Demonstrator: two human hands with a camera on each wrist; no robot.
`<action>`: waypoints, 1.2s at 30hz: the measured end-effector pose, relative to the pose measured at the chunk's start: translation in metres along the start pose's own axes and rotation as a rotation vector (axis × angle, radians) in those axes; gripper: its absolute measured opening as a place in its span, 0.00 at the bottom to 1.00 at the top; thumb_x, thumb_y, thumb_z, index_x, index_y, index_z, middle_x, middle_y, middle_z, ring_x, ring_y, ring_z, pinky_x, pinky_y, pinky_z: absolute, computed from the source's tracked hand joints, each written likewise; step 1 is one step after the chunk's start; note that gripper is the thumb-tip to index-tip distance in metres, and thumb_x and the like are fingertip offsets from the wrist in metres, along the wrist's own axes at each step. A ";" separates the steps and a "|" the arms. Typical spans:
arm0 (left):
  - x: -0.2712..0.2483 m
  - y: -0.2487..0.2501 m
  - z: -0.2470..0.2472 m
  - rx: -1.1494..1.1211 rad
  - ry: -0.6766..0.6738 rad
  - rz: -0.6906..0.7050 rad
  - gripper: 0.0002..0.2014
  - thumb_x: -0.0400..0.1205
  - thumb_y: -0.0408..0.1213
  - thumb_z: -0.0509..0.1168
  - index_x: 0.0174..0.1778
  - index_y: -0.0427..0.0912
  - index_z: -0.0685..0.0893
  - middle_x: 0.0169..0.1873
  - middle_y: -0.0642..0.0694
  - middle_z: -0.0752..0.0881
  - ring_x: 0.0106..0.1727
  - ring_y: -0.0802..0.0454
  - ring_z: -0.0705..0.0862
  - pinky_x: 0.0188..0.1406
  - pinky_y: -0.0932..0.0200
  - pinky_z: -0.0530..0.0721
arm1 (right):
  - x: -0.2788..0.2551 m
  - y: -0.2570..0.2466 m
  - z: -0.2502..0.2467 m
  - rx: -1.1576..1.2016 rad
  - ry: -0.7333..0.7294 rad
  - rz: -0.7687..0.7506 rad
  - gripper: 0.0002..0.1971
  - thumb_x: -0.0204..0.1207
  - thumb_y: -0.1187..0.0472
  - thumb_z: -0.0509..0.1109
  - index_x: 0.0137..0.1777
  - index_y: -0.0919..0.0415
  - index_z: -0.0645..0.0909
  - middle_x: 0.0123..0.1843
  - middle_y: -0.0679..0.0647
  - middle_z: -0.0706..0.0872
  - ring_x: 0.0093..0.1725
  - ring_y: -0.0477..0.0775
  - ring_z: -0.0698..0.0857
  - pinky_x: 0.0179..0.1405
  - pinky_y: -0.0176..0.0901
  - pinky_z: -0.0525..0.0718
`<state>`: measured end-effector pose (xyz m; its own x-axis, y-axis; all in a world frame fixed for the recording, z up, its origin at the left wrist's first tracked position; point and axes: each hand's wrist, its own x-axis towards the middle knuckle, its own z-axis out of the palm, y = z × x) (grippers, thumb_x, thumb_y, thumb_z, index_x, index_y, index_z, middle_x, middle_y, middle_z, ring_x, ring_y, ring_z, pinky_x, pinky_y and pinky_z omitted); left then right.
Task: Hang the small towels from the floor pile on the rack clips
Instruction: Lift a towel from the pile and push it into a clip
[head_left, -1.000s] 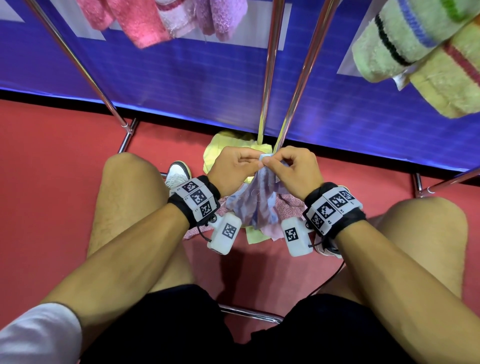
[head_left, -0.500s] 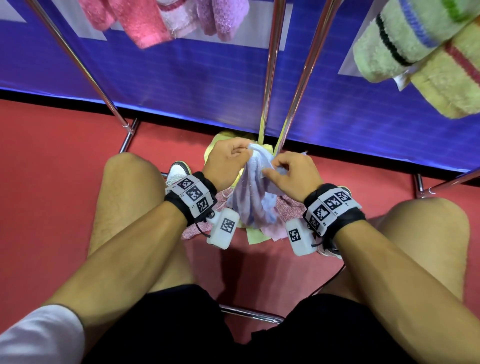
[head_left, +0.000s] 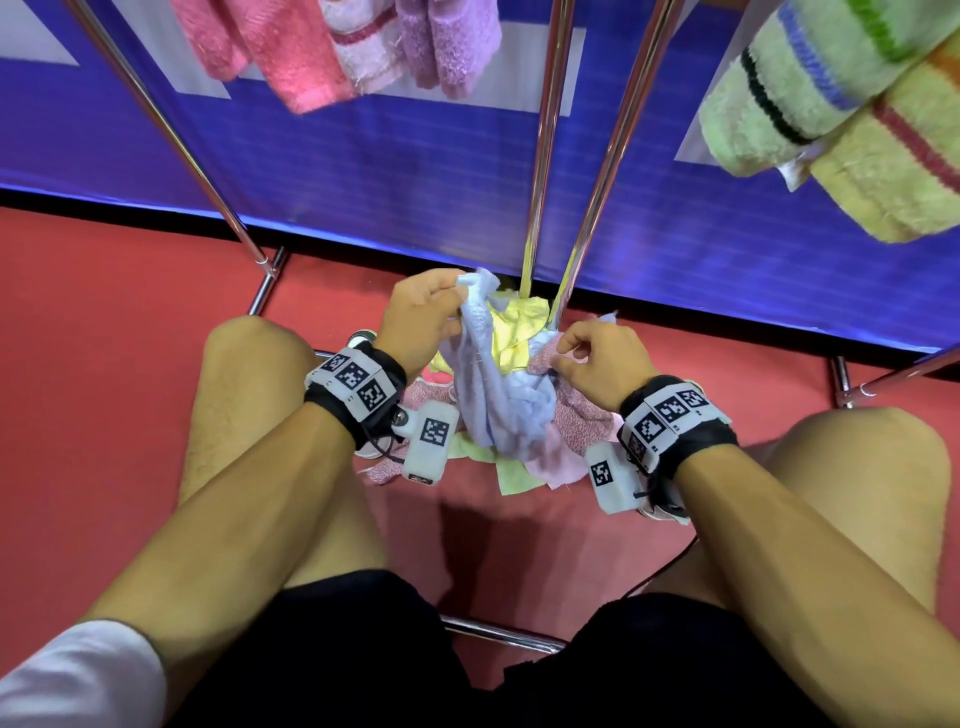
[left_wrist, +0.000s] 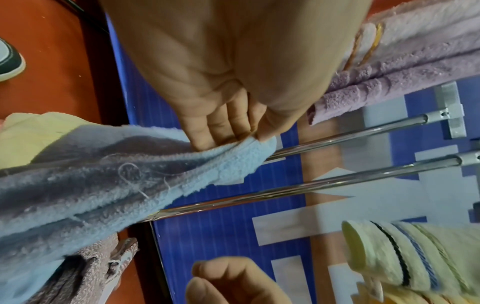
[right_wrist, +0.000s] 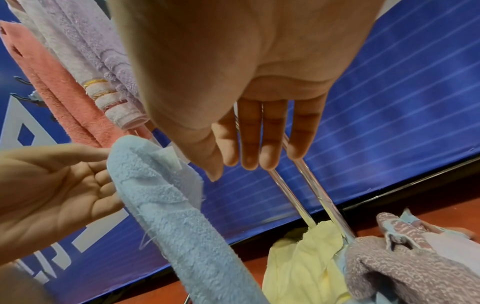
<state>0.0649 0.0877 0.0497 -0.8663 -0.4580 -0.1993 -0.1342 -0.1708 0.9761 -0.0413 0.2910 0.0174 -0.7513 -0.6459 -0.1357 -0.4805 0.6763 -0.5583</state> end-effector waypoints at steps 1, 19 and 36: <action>-0.002 -0.001 0.001 0.008 -0.022 0.001 0.11 0.84 0.22 0.59 0.54 0.31 0.86 0.47 0.33 0.86 0.44 0.48 0.86 0.40 0.58 0.87 | -0.002 -0.002 0.001 0.013 0.005 -0.003 0.04 0.74 0.57 0.76 0.46 0.53 0.84 0.40 0.45 0.81 0.42 0.50 0.81 0.41 0.35 0.68; -0.013 0.014 0.007 -0.194 -0.154 -0.045 0.10 0.63 0.25 0.58 0.27 0.37 0.85 0.23 0.47 0.79 0.26 0.54 0.76 0.27 0.64 0.73 | 0.004 -0.005 0.016 0.054 -0.072 -0.269 0.08 0.73 0.62 0.75 0.51 0.62 0.84 0.52 0.56 0.85 0.53 0.59 0.84 0.54 0.45 0.78; 0.004 0.002 -0.005 -0.055 0.202 -0.001 0.07 0.72 0.32 0.62 0.40 0.40 0.86 0.43 0.35 0.80 0.44 0.43 0.78 0.41 0.53 0.81 | -0.002 -0.005 -0.025 0.631 0.301 -0.071 0.13 0.79 0.59 0.74 0.33 0.63 0.83 0.31 0.52 0.77 0.32 0.42 0.70 0.32 0.40 0.71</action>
<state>0.0635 0.0814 0.0509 -0.7516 -0.6221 -0.2193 -0.1043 -0.2163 0.9708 -0.0488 0.2974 0.0411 -0.8643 -0.4929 0.1002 -0.2472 0.2428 -0.9380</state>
